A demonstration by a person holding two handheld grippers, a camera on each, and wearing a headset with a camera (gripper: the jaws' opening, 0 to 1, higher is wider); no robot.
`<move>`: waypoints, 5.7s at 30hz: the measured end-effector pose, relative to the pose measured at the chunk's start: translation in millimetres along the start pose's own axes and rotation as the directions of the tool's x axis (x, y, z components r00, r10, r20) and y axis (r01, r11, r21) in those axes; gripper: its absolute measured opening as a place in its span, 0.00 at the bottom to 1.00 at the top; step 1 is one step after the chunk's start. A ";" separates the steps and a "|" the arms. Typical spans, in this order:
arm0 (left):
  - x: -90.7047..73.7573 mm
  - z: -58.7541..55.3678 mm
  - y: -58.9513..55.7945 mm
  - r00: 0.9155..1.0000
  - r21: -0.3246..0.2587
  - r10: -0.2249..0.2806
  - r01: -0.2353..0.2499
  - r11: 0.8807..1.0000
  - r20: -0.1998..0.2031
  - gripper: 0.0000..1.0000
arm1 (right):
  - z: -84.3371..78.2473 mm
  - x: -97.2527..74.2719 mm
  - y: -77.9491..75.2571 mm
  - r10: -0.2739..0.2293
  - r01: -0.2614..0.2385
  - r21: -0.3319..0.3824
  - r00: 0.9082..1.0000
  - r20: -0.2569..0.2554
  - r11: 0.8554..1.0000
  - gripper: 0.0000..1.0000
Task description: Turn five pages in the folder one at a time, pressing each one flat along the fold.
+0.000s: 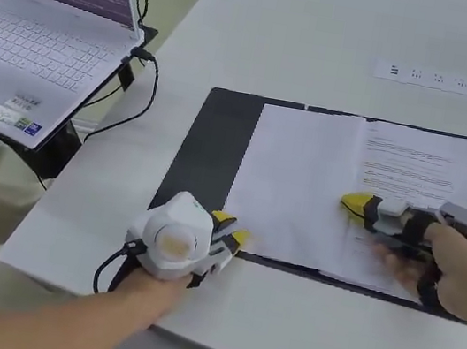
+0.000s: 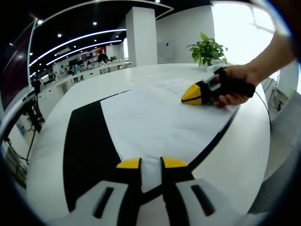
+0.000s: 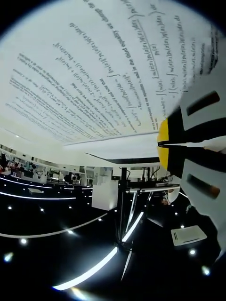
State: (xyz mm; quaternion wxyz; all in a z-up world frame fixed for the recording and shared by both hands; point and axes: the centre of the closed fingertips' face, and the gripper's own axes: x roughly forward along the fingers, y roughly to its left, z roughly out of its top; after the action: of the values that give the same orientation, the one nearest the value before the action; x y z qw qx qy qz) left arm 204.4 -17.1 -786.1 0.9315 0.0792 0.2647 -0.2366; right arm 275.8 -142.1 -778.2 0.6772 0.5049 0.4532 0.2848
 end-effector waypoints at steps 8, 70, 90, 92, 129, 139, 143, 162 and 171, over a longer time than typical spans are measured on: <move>-0.2 0.4 -0.5 1.000 -0.002 0.006 -0.006 1.000 -0.001 0.14 | -23.1 -9.0 -1.1 -0.009 0.009 -0.009 0.999 -0.032 1.000 0.00; -53.5 22.3 -30.4 0.990 -0.174 -0.074 0.053 0.983 -0.121 0.65 | -101.5 -167.4 44.9 -0.123 0.175 -0.575 0.984 0.128 0.799 0.24; -101.5 63.5 -38.5 0.999 -0.223 -0.029 0.032 0.974 0.018 0.95 | -50.3 -220.7 27.9 -0.290 0.540 -0.653 0.840 0.459 0.531 1.00; -103.4 65.9 -40.7 0.999 -0.225 -0.031 0.035 0.974 0.022 0.96 | -51.2 -220.8 29.0 -0.288 0.535 -0.643 0.843 0.455 0.548 1.00; 24.6 93.0 -161.9 0.961 -0.042 -0.270 0.268 0.963 -0.065 0.87 | -42.3 -242.0 8.9 -0.312 0.531 -0.649 0.847 0.431 0.545 0.95; 75.5 104.4 -184.5 0.960 -0.006 -0.278 0.278 0.961 -0.032 0.75 | -37.9 -238.0 17.8 -0.279 0.523 -0.643 0.849 0.448 0.560 0.94; 94.1 106.5 -193.5 0.962 0.013 -0.272 0.272 0.962 -0.023 0.73 | -41.0 -233.3 17.2 -0.286 0.518 -0.660 0.854 0.434 0.544 0.94; 121.9 89.9 -202.1 0.982 0.058 -0.186 0.188 0.980 -0.036 0.58 | -42.2 -231.6 16.4 -0.279 0.508 -0.656 0.860 0.428 0.558 0.92; 122.2 88.8 -206.1 0.978 0.100 -0.208 0.209 0.973 -0.020 0.50 | -44.3 -229.7 15.1 -0.284 0.504 -0.663 0.863 0.419 0.553 0.92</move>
State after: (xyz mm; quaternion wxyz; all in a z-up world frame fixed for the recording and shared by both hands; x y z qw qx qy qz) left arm 236.7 -270.6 -780.3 0.8951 0.0996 0.2634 -0.3458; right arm 138.9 -312.0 -692.6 0.9240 0.0941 0.3012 0.2161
